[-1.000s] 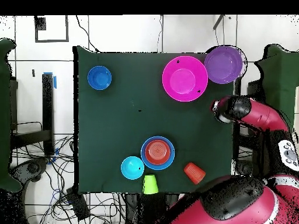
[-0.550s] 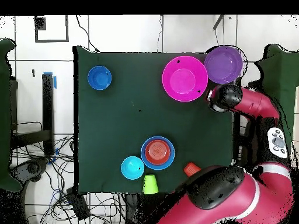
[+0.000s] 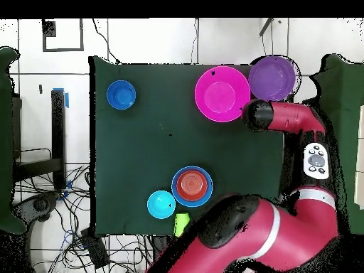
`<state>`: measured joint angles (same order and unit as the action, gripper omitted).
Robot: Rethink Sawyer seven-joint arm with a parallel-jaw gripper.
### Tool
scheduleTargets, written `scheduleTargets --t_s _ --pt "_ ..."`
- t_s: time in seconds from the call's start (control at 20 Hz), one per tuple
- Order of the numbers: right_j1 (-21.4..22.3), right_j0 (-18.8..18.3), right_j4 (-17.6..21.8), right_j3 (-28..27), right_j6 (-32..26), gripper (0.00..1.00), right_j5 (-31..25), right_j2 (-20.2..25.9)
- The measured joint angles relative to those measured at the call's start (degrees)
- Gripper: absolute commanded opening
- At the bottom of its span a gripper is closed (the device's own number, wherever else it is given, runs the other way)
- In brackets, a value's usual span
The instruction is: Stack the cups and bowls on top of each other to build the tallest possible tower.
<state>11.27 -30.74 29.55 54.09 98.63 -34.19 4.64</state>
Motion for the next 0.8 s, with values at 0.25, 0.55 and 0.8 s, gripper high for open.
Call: scheduleTargets --t_s 0.25,0.55,0.8 --pt "0.84 2.53 0.36 -0.01 0.00 1.00 3.60 -2.89" --pt "1.32 7.00 0.36 0.01 1.31 1.00 7.63 -9.45" --pt "1.32 10.30 0.32 0.06 4.46 1.00 9.79 -13.89"
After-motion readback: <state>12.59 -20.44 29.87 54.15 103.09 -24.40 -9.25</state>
